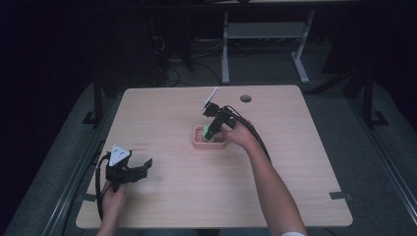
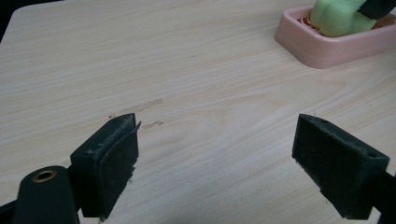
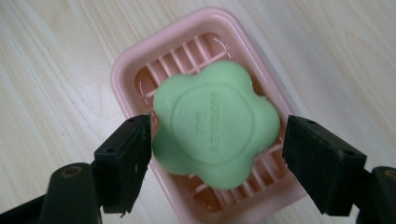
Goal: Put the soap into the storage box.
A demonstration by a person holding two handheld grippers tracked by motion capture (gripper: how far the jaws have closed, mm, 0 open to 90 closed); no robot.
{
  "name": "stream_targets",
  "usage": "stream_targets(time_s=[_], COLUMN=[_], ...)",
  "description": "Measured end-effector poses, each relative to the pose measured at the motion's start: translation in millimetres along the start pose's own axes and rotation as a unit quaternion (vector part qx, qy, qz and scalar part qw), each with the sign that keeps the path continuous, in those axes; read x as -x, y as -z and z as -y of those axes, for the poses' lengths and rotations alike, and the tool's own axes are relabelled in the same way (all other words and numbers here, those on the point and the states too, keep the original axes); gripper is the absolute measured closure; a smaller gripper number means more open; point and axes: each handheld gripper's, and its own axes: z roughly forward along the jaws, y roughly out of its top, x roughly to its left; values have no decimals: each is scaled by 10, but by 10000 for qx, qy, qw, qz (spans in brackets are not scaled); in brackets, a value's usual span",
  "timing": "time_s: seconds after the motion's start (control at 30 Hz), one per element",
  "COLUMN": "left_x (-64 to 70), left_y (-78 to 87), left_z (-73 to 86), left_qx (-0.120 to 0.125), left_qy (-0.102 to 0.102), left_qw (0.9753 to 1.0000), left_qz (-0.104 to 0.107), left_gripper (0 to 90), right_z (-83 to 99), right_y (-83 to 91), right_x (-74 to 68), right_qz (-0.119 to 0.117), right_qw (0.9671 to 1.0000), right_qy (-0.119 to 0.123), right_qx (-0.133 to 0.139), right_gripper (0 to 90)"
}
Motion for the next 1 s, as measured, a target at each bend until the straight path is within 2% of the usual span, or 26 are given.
stream_targets(time_s=[0.2, 0.43, 0.63, 1.0], left_x=[10, 14, 13, 24], left_y=[-2, -2, -6, -8], left_z=[0, -2, 0, 1], left_qx=[14, -25, -16, -22], left_qy=[-6, -57, -53, -58], left_qw=[10000, 10000, 10000, 10000], left_qz=[19, 9, 11, 18], left_gripper=[142, 142, 142, 142], right_z=[51, 128, 236, 450], right_y=[109, 170, 237, 360], right_x=[-5, -4, 36, 62], right_qz=[6, 8, -63, -60], right_qw=[9998, 9997, 9994, 9989], right_qy=[13, 37, -85, -97], right_qx=[216, 242, 339, 451], right_gripper=[234, 235, 237, 238])
